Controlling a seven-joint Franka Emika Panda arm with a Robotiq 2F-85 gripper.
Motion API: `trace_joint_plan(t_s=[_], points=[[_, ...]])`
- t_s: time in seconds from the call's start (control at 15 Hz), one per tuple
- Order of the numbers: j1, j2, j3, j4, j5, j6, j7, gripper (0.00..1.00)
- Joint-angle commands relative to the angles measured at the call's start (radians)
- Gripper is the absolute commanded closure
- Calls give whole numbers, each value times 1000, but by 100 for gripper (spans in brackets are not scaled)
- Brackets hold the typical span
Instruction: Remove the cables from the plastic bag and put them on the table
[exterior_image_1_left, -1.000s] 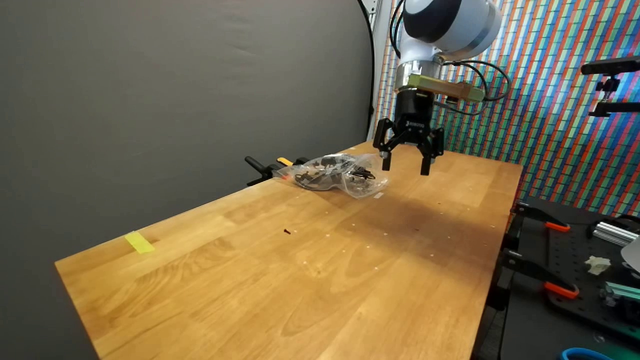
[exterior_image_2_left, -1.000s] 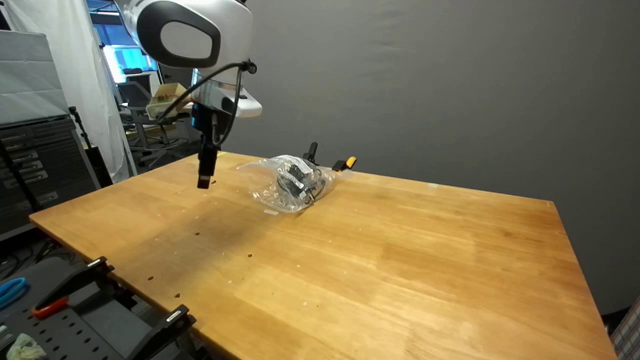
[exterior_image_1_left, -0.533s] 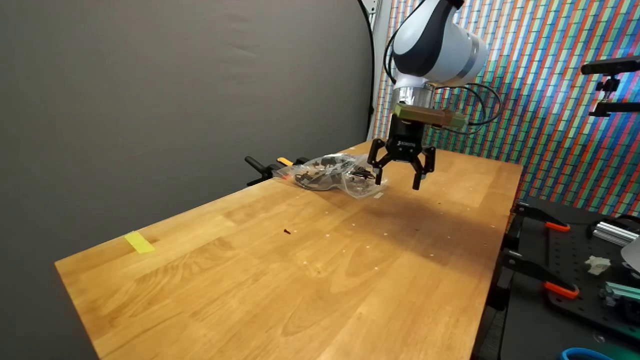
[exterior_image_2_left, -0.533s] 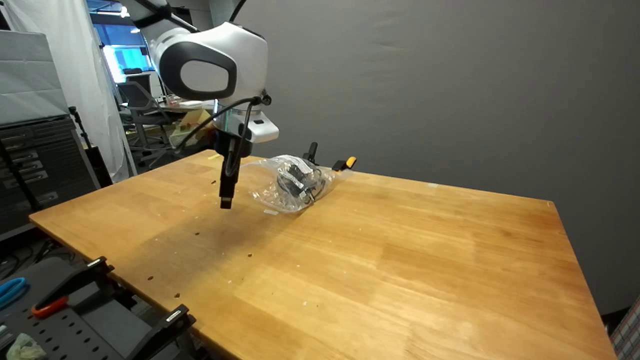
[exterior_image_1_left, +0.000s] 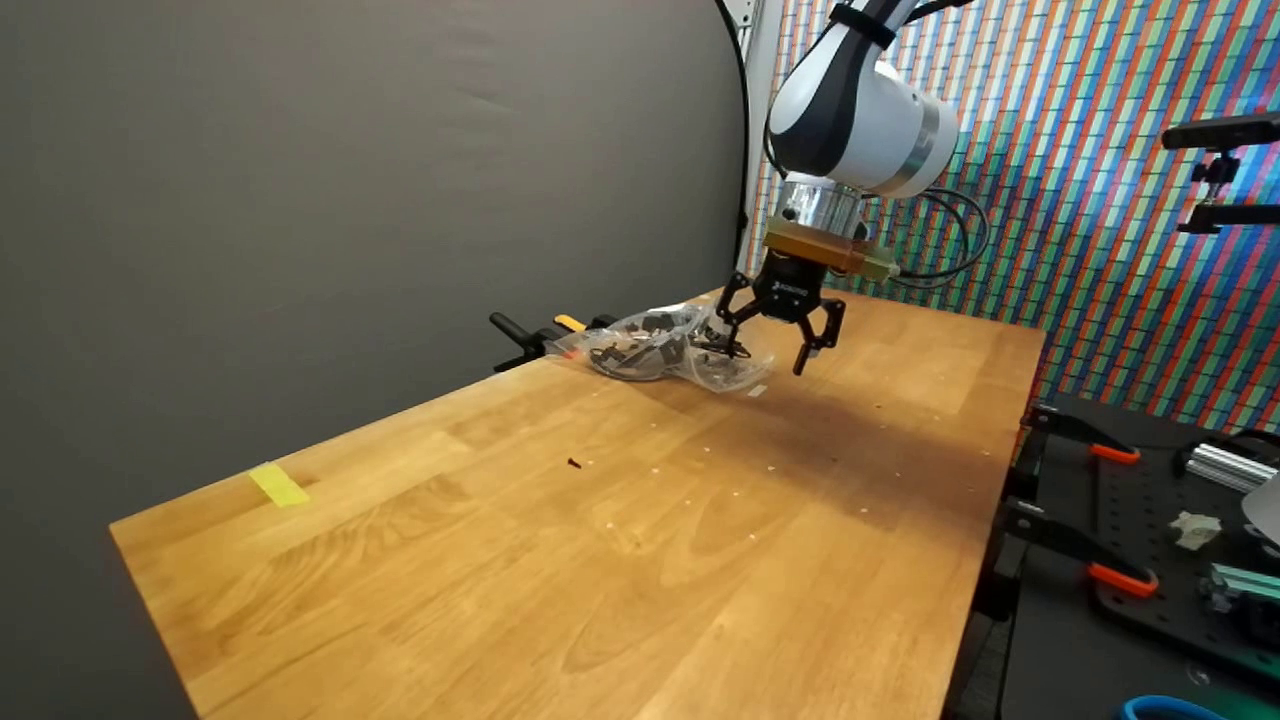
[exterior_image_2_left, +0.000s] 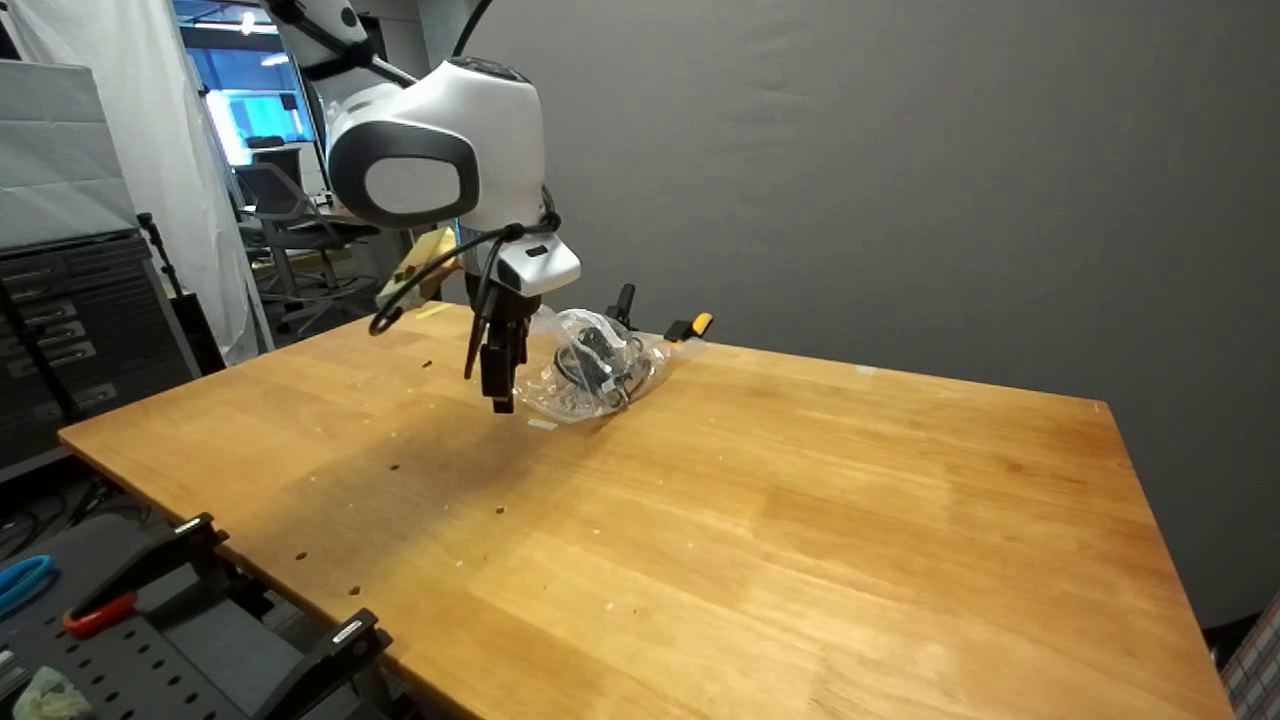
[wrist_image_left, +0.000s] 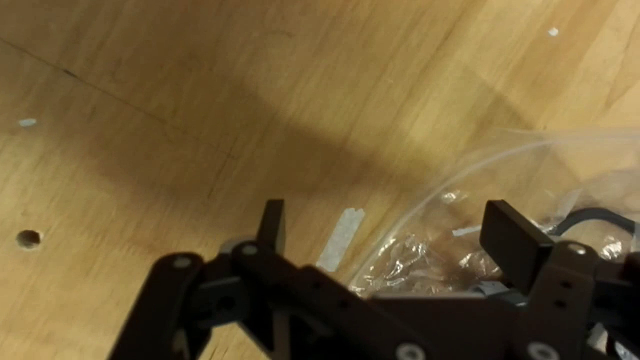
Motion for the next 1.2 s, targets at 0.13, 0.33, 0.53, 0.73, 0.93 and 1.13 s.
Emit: trace_joint_plan(t_s=[0.13, 0.33, 0.53, 0.73, 0.93, 1.13], points=[[-3, 8, 20, 18, 75, 107, 3, 0], [-4, 17, 23, 31, 85, 135, -1, 0], [-4, 40, 22, 55, 79, 159, -8, 0], [-15, 74, 34, 93, 86, 186, -26, 0], [-20, 109, 38, 126, 85, 204, -24, 0], [-21, 123, 32, 138, 81, 222, -15, 34]])
